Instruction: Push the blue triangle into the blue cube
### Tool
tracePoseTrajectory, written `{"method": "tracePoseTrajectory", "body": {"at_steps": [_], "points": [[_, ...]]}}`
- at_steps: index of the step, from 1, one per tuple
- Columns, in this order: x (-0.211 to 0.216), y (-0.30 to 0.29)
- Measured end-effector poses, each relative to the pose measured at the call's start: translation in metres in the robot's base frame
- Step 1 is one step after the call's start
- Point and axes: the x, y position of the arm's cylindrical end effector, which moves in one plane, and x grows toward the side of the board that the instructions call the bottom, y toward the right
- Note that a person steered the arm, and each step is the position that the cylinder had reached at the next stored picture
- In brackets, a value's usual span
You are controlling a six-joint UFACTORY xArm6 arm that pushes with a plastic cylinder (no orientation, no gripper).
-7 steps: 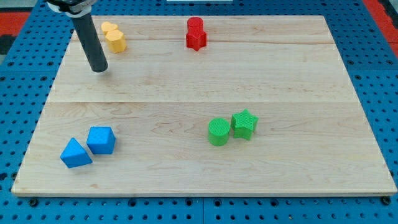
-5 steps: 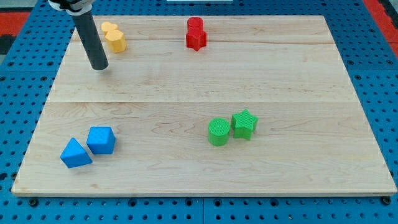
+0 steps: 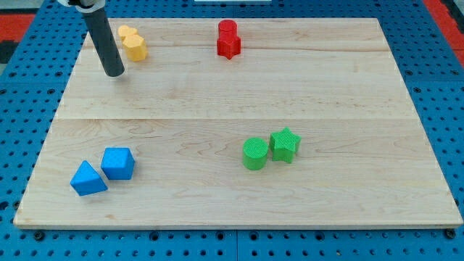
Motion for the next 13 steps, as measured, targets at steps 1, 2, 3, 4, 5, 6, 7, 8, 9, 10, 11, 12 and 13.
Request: {"method": "tracePoseTrajectory", "body": {"at_steps": [1,2,3,4,5,6,7,8,9,10,11,12,13], "points": [[0.027,0.003],[0.136,-0.005],[0.215,-0.042],[0.260,0.002],[0.239,0.029],[0.246,0.022],[0.253,0.023],[0.279,0.020],[0.279,0.015],[0.278,-0.008],[0.278,-0.010],[0.278,-0.019],[0.278,-0.049]]}}
